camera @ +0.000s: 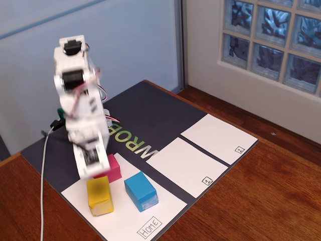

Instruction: Move box yellow to zone 2

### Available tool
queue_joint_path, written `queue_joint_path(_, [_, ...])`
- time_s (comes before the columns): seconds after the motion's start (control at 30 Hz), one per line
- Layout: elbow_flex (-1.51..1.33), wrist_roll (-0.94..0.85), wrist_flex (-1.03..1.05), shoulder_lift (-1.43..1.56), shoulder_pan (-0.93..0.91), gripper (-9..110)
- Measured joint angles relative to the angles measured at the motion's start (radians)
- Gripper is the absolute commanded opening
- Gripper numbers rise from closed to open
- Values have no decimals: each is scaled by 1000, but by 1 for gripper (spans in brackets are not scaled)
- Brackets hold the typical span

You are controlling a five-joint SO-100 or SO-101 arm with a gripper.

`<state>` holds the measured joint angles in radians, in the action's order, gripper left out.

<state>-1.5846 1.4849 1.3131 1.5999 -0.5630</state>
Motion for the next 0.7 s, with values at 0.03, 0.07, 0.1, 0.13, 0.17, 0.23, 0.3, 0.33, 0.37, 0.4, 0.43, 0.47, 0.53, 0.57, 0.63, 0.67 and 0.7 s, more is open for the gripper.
queue_joint_path(0.03, [2,-8,-12,-15,-2,0])
queue_joint_path(0.07, [2,-14,-26,-35,-5,0])
queue_joint_path(0.1, [2,-18,-35,-51,-6,0])
queue_joint_path(0.13, [2,-21,-46,-63,-8,0])
queue_joint_path(0.17, [3,-21,-54,-74,-8,0])
queue_joint_path(0.23, [11,-21,-66,-94,-8,1])
queue_joint_path(0.3, [35,-25,-67,-117,-9,13])
queue_joint_path(0.33, [54,-25,-64,-133,-6,21])
queue_joint_path(0.37, [77,-25,-66,-150,-2,27])
queue_joint_path(0.4, [92,-25,-66,-155,5,33])
queue_joint_path(0.43, [104,-23,-66,-156,9,38])
queue_joint_path(0.47, [115,-21,-66,-158,15,43])
queue_joint_path(0.53, [124,-12,-66,-158,26,48])
queue_joint_path(0.57, [126,-9,-64,-158,31,49])
queue_joint_path(0.63, [127,3,-55,-158,46,51])
queue_joint_path(0.67, [127,5,-54,-158,49,51])
queue_joint_path(0.7, [127,8,-54,-158,54,51])
